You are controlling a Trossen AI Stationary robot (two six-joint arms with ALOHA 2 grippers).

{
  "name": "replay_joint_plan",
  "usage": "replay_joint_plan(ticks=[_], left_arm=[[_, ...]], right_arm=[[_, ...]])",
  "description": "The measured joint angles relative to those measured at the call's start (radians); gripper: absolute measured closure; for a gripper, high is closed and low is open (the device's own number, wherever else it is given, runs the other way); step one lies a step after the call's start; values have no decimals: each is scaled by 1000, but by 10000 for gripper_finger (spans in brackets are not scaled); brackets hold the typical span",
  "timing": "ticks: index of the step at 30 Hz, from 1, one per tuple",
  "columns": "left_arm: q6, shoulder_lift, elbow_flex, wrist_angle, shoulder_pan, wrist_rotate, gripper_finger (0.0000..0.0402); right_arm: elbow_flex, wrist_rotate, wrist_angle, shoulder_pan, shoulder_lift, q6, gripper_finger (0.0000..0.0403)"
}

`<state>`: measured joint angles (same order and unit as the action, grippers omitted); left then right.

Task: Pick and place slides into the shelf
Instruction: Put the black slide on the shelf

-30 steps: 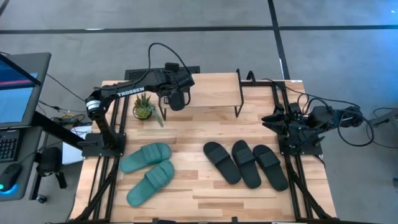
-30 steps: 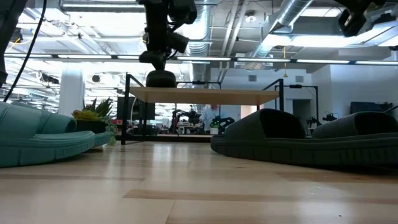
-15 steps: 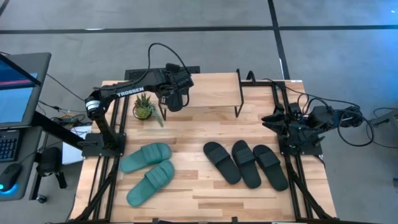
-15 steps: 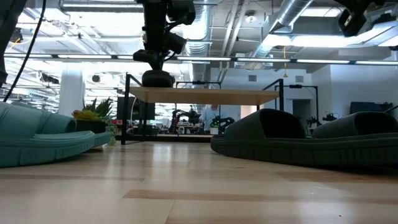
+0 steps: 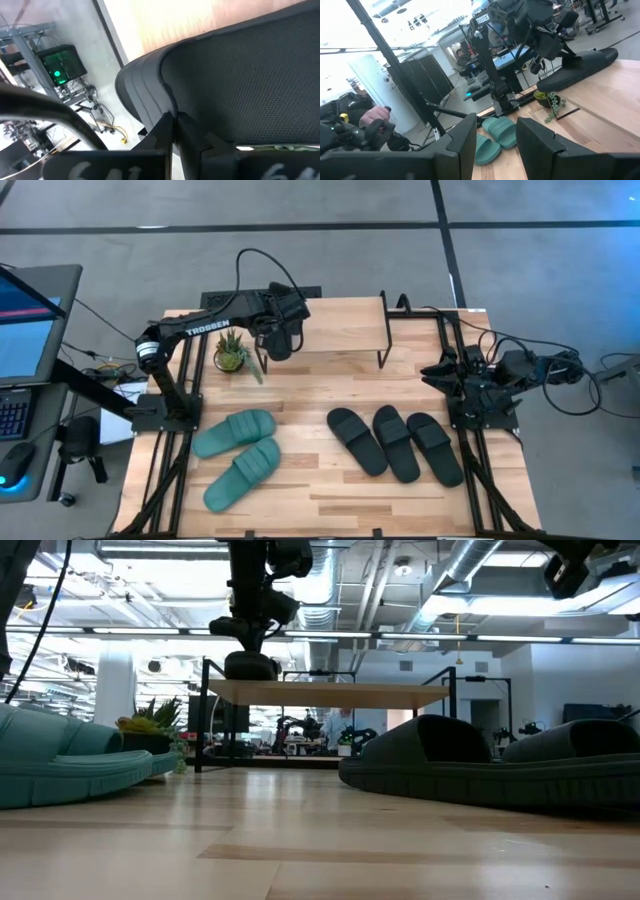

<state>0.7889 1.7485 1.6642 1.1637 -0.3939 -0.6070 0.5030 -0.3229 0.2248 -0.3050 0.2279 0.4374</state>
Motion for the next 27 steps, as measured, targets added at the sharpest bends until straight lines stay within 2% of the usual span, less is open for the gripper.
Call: replay_joint_plan(ticks=[27], left_arm=[[120, 0, 0, -9, -7, 1, 401]], right_arm=[[0, 0, -1, 0, 0, 8, 278]])
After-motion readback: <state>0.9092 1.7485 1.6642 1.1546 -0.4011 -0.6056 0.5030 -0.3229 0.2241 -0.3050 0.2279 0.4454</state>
